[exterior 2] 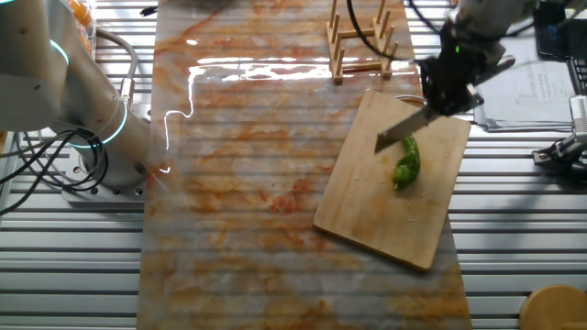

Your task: Chop the chili peppers

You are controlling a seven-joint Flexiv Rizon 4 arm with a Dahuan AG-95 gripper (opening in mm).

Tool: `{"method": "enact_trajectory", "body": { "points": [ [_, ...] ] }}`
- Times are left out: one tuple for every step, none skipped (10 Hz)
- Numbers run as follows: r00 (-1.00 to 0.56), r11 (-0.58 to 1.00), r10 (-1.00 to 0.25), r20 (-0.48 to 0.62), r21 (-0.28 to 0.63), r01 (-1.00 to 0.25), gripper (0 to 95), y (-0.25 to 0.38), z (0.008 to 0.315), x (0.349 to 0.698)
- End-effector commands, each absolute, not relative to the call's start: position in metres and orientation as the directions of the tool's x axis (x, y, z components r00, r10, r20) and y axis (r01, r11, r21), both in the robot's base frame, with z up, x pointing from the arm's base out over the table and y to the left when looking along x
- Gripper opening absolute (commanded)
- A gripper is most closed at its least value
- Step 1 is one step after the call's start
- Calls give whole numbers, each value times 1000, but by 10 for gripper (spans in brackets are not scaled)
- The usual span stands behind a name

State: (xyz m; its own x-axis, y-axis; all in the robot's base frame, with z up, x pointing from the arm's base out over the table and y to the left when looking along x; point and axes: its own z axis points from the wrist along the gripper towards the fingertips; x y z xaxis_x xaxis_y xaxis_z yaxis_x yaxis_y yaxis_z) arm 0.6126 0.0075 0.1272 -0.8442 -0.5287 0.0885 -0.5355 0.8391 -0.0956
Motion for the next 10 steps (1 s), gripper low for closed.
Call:
{"method": "enact_trajectory", "body": {
  "points": [
    [-844,841,-528,88,-85,-535,0,5,122,614],
    [-842,840,-535,69,-56,-539,0,1,125,612],
    [-845,845,-533,46,-23,-534,0,1,128,611],
    [-852,852,-523,26,19,-523,0,1,128,611],
    [-855,855,-518,34,22,-518,0,1,128,611],
    [-867,868,-496,49,23,-496,0,1,128,611],
    [-885,887,-461,59,11,-461,0,1,128,611],
    [-904,906,-421,74,-9,-422,0,1,128,611],
    [-910,911,-406,87,-46,-410,0,1,128,611],
    [-914,915,-399,76,-42,-402,0,0,125,613]
  ]
}}
